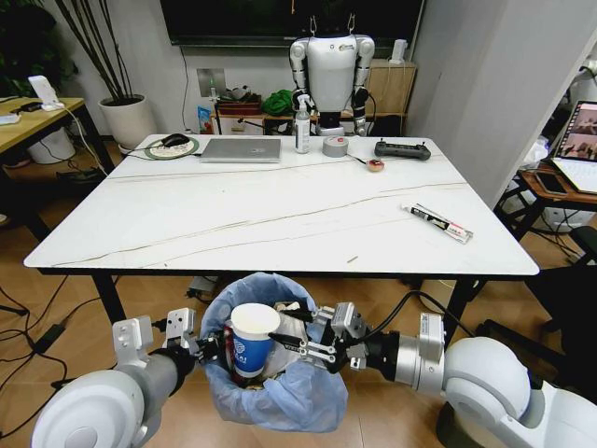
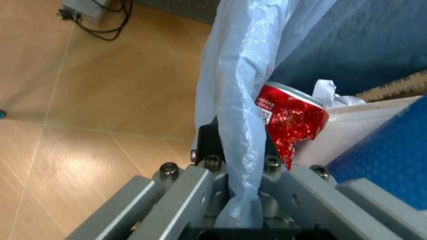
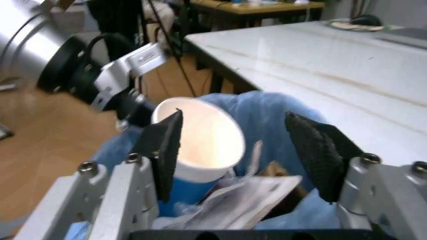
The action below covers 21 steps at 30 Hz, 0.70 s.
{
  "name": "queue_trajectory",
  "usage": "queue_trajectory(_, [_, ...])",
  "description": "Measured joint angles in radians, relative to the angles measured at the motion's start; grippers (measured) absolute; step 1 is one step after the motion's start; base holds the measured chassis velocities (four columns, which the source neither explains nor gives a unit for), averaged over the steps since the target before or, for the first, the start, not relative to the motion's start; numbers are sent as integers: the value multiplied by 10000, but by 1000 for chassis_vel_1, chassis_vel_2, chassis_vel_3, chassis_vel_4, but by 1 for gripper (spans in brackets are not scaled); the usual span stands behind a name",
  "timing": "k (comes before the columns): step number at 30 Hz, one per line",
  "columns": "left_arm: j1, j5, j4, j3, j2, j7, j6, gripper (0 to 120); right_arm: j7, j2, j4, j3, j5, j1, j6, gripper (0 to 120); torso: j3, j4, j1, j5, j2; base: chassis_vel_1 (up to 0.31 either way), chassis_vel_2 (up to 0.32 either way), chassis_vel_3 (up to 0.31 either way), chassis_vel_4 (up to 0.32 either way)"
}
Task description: Pick up the trash bin and place the trash from the table into it.
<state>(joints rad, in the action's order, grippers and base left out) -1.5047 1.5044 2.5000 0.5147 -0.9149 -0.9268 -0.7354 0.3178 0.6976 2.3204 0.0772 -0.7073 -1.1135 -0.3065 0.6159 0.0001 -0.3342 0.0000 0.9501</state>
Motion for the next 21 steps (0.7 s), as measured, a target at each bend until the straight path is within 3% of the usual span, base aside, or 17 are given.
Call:
queue_trajectory(4, [-58, -34, 0, 26, -29, 0, 0, 0, -934, 283, 29, 197, -653, 261, -16, 71, 0, 1, 0, 0, 0, 0, 0, 0, 0])
queue_trajectory(10, [-124, -51, 0, 35, -83, -1, 0, 0, -4609, 1144, -149, 465, -1524, 713, 128, 95, 0, 2, 0, 0, 0, 0, 0, 0, 0])
queue_trajectory(11, [-124, -51, 0, 35, -83, -1, 0, 0, -4609, 1144, -149, 465, -1524, 713, 128, 95, 0, 2, 0, 0, 0, 0, 0, 0, 0])
queue_trajectory(16, [-120, -67, 0, -23, -168, -1, 0, 0, -7014, 1883, -616, 1309, -806, 268, 140, 100, 0, 2, 0, -1, 0, 0, 0, 0, 0])
queue_trajectory(21, [-122, -31, -1, 2, -126, -1, 0, 0, -7134, 2526, -857, 2446, 133, -420, -55, 100, 0, -1, 0, 0, 0, 0, 0, 0, 0])
